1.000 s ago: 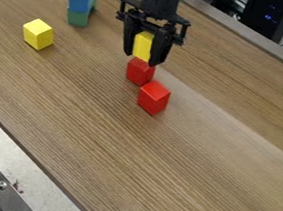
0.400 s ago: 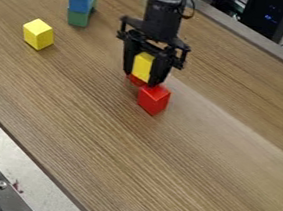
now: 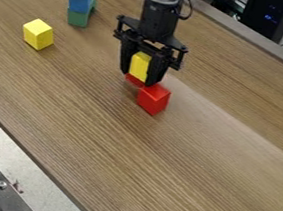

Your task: Pick the yellow cube above the tower and put it above the left side red cube

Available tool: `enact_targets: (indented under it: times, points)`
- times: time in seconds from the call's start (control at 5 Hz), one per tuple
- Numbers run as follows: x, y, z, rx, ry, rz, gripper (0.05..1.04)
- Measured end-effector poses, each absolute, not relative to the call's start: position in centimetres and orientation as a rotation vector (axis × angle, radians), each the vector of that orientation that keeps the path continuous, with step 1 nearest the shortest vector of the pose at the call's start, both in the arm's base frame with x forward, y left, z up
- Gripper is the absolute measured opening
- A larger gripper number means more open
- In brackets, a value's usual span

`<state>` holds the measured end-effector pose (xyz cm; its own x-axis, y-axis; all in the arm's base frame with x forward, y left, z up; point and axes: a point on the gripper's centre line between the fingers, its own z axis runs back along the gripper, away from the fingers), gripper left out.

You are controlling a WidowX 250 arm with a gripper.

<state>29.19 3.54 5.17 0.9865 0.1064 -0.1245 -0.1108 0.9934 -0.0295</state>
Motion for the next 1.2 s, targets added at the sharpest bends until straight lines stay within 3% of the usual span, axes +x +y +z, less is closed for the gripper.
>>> enact_targets:
  times: [0.8,1.2]
  points:
    - [30.0,4.7,5.8,-0.017,0.06,0.112,0.588]
    - [30.1,5.3,5.3,-0.014,0.076,0.126,0.588]
